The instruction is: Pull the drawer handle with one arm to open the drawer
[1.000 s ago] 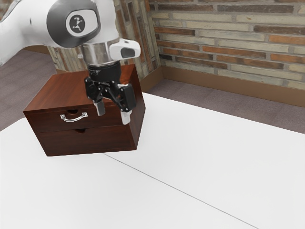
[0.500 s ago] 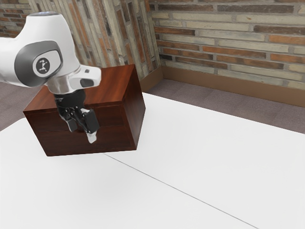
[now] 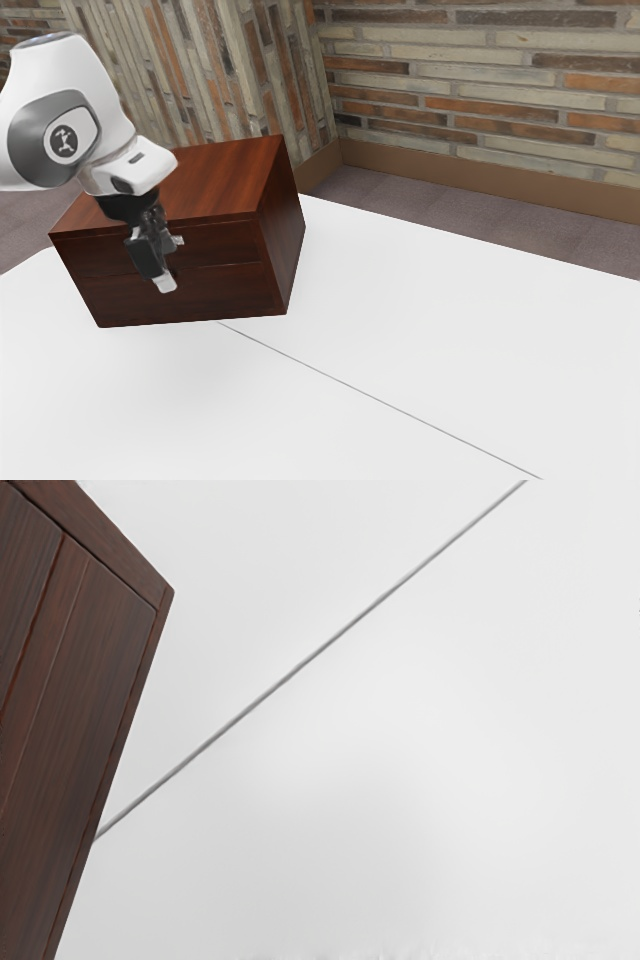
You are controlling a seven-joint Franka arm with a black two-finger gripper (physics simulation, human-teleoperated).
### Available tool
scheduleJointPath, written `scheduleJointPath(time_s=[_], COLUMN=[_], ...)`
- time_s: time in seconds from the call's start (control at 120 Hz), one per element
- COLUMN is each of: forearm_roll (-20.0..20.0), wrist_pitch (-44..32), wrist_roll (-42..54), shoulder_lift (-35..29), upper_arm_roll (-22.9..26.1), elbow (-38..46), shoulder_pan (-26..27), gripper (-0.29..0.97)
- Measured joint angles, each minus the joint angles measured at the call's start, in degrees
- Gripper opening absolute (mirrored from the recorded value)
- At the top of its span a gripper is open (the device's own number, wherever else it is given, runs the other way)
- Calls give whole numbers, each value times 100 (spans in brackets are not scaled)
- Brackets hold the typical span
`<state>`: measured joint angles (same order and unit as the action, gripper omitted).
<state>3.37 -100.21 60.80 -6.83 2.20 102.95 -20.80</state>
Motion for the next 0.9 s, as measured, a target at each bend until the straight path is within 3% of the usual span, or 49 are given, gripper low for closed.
scheduleJointPath(time_s=[0.5,0.9], forearm_roll=[-36,-14], wrist_pitch=[-156,-517], wrist_roll=[2831,3057], shoulder_lift=[12,115], upper_arm_roll=[-302,-467], elbow=[22,-2], shoulder_pan=[-117,-122], gripper=[68,68])
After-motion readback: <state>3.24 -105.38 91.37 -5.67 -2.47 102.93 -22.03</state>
